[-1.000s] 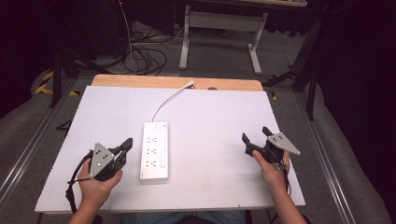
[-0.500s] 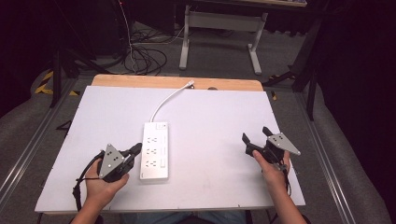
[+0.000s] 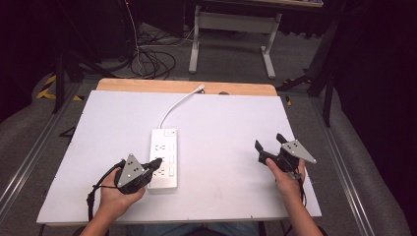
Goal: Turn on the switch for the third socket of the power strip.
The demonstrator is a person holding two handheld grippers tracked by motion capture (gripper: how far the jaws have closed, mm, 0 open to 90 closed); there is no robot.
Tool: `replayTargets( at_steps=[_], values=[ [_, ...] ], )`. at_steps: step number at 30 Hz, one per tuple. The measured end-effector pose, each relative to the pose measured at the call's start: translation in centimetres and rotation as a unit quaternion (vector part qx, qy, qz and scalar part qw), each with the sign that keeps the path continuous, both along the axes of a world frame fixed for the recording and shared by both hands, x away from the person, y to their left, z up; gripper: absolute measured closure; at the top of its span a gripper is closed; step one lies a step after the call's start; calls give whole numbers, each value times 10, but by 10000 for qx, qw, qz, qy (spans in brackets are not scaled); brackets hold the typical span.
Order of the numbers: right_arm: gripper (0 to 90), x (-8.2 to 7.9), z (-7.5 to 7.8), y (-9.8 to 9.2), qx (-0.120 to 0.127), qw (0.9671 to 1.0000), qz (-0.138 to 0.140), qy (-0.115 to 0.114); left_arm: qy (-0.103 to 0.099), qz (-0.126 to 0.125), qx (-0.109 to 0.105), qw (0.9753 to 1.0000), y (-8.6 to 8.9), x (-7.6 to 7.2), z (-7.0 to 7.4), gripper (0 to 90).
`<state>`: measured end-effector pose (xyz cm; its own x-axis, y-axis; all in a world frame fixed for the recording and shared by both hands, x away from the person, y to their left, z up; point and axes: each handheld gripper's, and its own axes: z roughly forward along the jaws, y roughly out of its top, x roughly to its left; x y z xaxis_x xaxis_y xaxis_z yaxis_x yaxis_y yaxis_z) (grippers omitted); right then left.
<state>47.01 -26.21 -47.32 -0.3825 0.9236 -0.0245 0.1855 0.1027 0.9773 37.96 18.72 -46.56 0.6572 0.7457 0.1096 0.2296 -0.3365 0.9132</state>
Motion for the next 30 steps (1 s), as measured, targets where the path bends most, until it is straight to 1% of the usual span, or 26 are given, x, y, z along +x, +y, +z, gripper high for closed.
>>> replayTargets(
  at_steps=[1,2,5,12,14,15,16,20,21,22,24,27,29,30],
  values=[
    [135,0,0,0,7,10000,-5,-1,26,-29,-1,10000,-1,0,0,900],
    [135,0,0,0,9,10000,-5,-1,68,-81,45,9999,-4,1,-1,900],
    [135,0,0,0,8,10000,-6,1,92,-129,62,9999,-6,2,-2,900],
    [135,0,0,0,-4,10000,2,0,241,-315,210,9990,-15,5,-5,900],
    [135,0,0,0,-6,10000,4,5,251,-335,237,9988,-16,5,-6,900],
    [135,0,0,0,-5,10000,5,6,314,-372,258,9985,-18,6,-7,900],
    [135,0,0,0,-3,10000,6,6,313,-377,299,9983,-18,7,-7,900],
    [135,0,0,0,-8,10000,8,10,384,-400,318,9980,-20,7,-9,900],
    [135,0,0,0,-7,10000,8,12,371,-416,338,9979,-20,8,-9,900],
    [135,0,0,0,-7,10000,9,15,428,-442,341,9975,-21,9,-10,900],
    [136,0,0,1,-11,10000,11,13,455,-457,344,9973,-21,9,-10,900],
    [136,0,0,1,-8,10000,12,7,580,-540,497,9956,-25,11,-14,900],
    [136,0,0,0,-7,10000,10,10,574,-524,526,9956,-26,11,-15,900],
    [136,0,0,0,-7,10000,3,9,606,-526,523,9954,-27,11,-16,900]
  ],
)
